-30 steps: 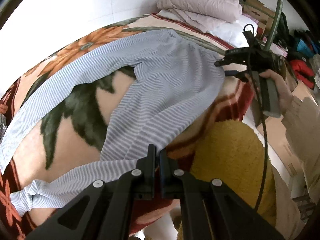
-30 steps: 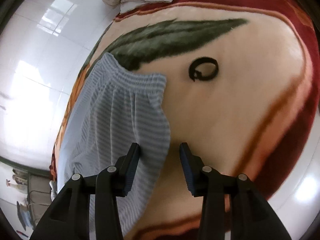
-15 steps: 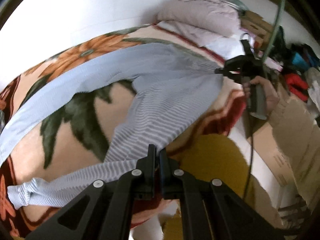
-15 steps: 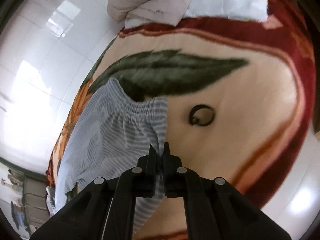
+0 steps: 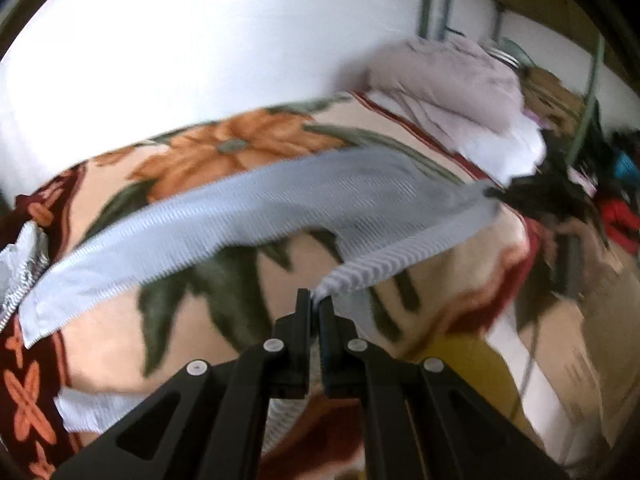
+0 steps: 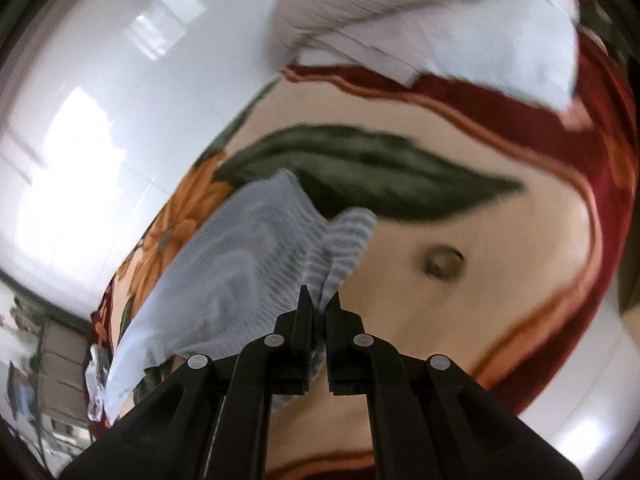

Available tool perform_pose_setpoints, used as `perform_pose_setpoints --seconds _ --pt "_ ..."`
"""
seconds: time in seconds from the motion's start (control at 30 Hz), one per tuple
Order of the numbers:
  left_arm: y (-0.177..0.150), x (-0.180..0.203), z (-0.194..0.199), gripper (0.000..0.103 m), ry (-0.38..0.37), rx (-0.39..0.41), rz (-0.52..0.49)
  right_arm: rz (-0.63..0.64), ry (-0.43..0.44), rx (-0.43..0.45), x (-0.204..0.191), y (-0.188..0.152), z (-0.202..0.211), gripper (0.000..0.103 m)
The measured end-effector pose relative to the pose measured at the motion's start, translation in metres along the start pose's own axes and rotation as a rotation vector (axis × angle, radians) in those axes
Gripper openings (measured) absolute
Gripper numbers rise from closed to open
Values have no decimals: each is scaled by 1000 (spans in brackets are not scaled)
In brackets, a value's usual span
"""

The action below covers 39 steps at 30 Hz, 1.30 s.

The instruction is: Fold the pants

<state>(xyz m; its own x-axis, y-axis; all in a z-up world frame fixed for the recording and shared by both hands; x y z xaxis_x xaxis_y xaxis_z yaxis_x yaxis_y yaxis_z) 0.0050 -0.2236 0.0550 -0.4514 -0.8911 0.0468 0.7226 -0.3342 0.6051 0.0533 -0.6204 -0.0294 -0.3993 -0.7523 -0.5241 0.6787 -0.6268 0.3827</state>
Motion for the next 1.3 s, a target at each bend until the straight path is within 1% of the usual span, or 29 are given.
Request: perform_pose_setpoints --seconds 0.1,0.13,0.17,0.3,0.47,0.67,0.73,0.8,0.87,0.93,1.0,1.07,1.17,1.23,1.3 --pt "32 -25 -9 3 32 23 40 50 -17 4 -24 19 -2 6" --pt "37 -30 -12 3 40 27 45 75 -26 3 -35 26 -6 6" --pt "48 -39 -18 3 62 32 53 94 -35 0 -42 31 -10 6" --pt "71 -66 -42 3 95 6 82 157 -59 -18 -69 51 -32 6" --pt "97 -101 -84 4 152 -27 101 210 -90 -50 -94 73 -78 7" --pt "118 -137 -137 3 201 -59 117 272 -150 -89 -112 90 -140 7" --pt "119 -145 -154 3 219 -80 113 293 -149 -109 -119 94 -163 7" --pt "117 -157 -177 3 229 -114 128 296 -120 -140 -124 93 -181 11" --pt "113 -168 -195 3 232 -143 148 286 -113 -161 -124 94 -193 19" --pt "109 -172 -204 3 236 -160 158 271 -107 -157 -125 97 -196 21" --pt "105 -174 -210 3 235 -164 158 269 -90 -141 -128 100 -188 24" --pt "104 -174 -213 4 238 -160 144 280 -92 -100 -130 105 -173 35" --pt "104 -173 -215 4 241 -159 135 299 -125 -61 -127 107 -156 36" --pt "106 -174 -216 4 239 -160 142 331 -110 -81 -132 101 -153 36" --pt "109 -174 -214 4 240 -152 146 379 -79 -136 -139 89 -157 36"
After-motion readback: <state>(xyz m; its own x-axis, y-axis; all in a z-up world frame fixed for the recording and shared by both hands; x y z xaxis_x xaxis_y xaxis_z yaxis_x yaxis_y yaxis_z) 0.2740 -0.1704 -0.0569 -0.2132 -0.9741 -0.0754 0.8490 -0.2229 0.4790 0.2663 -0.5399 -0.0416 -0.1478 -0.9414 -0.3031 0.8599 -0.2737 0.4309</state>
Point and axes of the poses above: each gripper's, at about its wrist camera, not at the fingertips, and z roughly against the way its jaws point, x to its right, y to its top, the point moved 10 cm from there along -z, roughly the way its jaws point, and after that the axes turned 5 degrees about -x, right-handed, at the moved point
